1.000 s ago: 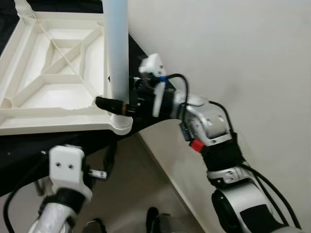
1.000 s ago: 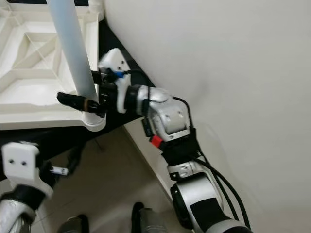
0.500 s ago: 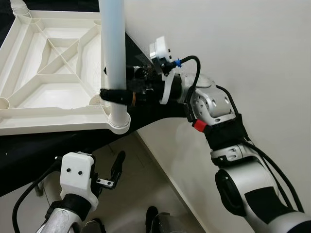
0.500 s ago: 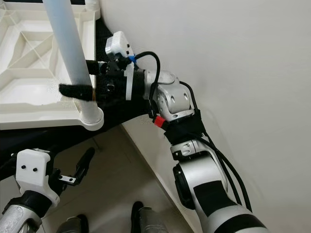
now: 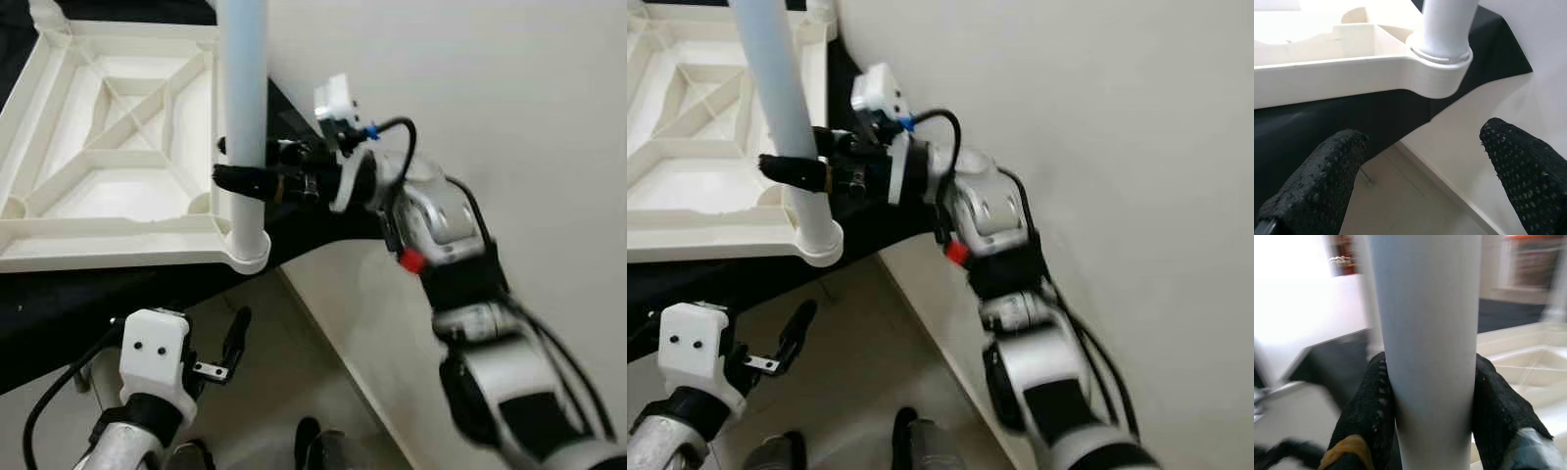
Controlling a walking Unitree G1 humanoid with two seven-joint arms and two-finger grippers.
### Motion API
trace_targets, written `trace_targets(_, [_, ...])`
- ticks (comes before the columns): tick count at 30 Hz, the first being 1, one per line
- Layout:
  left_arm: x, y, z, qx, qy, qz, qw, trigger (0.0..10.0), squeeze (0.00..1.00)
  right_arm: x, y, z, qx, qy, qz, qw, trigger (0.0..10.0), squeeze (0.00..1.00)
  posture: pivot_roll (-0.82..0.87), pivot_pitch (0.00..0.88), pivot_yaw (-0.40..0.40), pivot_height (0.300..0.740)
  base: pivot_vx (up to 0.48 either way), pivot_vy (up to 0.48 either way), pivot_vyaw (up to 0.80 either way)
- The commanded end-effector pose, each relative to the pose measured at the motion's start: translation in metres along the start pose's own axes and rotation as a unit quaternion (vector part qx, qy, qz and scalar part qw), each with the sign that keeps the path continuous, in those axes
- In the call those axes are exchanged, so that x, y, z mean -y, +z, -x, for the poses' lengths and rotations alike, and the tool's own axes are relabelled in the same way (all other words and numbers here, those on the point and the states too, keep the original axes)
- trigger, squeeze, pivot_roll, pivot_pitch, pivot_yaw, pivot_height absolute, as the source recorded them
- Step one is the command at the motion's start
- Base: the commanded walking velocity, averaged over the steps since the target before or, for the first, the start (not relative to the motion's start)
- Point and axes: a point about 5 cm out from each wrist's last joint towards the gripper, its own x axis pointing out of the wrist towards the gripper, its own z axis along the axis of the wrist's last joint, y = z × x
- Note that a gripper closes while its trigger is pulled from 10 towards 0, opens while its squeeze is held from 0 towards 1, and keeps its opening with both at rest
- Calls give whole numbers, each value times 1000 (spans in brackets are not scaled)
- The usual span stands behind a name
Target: Building children table
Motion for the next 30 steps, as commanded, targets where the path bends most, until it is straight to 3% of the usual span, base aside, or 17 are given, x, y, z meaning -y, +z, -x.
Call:
trace_targets(1, [-1, -1, 3, -5, -2, -2, 1000, 10000, 0, -14, -62, 7, -110, -111, -79, 985, 0, 0, 140, 294, -150, 740, 0, 0, 0])
trace_targets(2, [-2, 0, 3, -3, -2, -5, 1000, 10000, 0, -28, -92, 15, -158, -246, -81, 953, 0, 0, 118, 292, -141, 740, 0, 0, 0])
trace_targets(3, [-2, 0, 3, -3, -2, -5, 1000, 10000, 0, -28, -92, 15, -158, -246, -81, 953, 0, 0, 118, 292, -141, 740, 0, 0, 0])
trace_targets(4, [-3, 1, 3, -1, -1, -8, 1000, 10000, 0, -38, -107, 24, -187, -339, -77, 919, 0, 0, 118, 292, -141, 740, 0, 0, 0])
trace_targets(5, [-5, 1, 1, 2, 3, -8, 1000, 10000, 0, -52, -114, 14, -197, -327, -79, 921, 0, 0, 120, 283, -126, 740, 0, 0, 0])
trace_targets(6, [-5, 2, 0, 5, 3, -5, 1000, 10000, 0, -54, -112, 4, -192, -318, -75, 925, 0, 0, 120, 283, -126, 740, 0, 0, 0])
trace_targets(7, [-5, 2, 0, 5, 3, -5, 1000, 10000, 0, -54, -112, 4, -192, -318, -75, 925, 0, 0, 120, 283, -126, 740, 0, 0, 0])
trace_targets(9, [-4, 3, -4, 12, -1, -4, 1000, 10000, 0, -36, -92, -17, -163, -286, -40, 943, 0, 0, 122, 258, -134, 740, 0, 0, 0])
trace_targets(17, [-11, 6, -5, 20, 11, -8, 1000, 10000, 0, -17, -67, -35, -141, -322, 0, 936, 0, 0, 130, 247, -132, 740, 0, 0, 0])
trace_targets(18, [-12, 6, -6, 21, 11, -8, 1000, 10000, 0, -15, -63, -37, -136, -327, 9, 935, 4000, 0, 129, 249, -129, 740, 0, 0, 0])
trace_targets(19, [-12, 6, -5, 21, 10, -7, 1000, 10000, 0, -13, -57, -40, -128, -330, 14, 935, 10000, 0, 117, 267, -124, 740, 0, 0, 0])
trace_targets(22, [-12, 5, -5, 18, 11, -8, 1000, 10000, 0, -10, -50, -42, -113, -323, 6, 940, 10000, 0, 113, 263, -125, 740, 0, 0, 0])
trace_targets(23, [-12, 5, -5, 16, 11, -5, 1000, 10000, 0, -7, -43, -44, -98, -310, -5, 946, 10000, 667, 109, 265, -122, 740, 0, 0, 0])
trace_targets(24, [-12, 5, -5, 16, 11, -5, 1000, 10000, 0, -7, -43, -44, -98, -310, -5, 946, 10000, 667, 109, 265, -122, 740, 0, 0, 0])
trace_targets(25, [-10, 3, -5, 11, 9, -3, 1000, 10000, 0, -3, -27, -41, -49, -271, -28, 961, 10000, 1000, 109, 271, -121, 740, 0, 0, 0])
trace_targets(30, [-9, 3, -4, 9, 7, -2, 1000, 10000, 0, 0, -12, -26, 6, -231, -31, 973, 10000, 1000, 105, 275, -121, 740, 0, 0, 0])
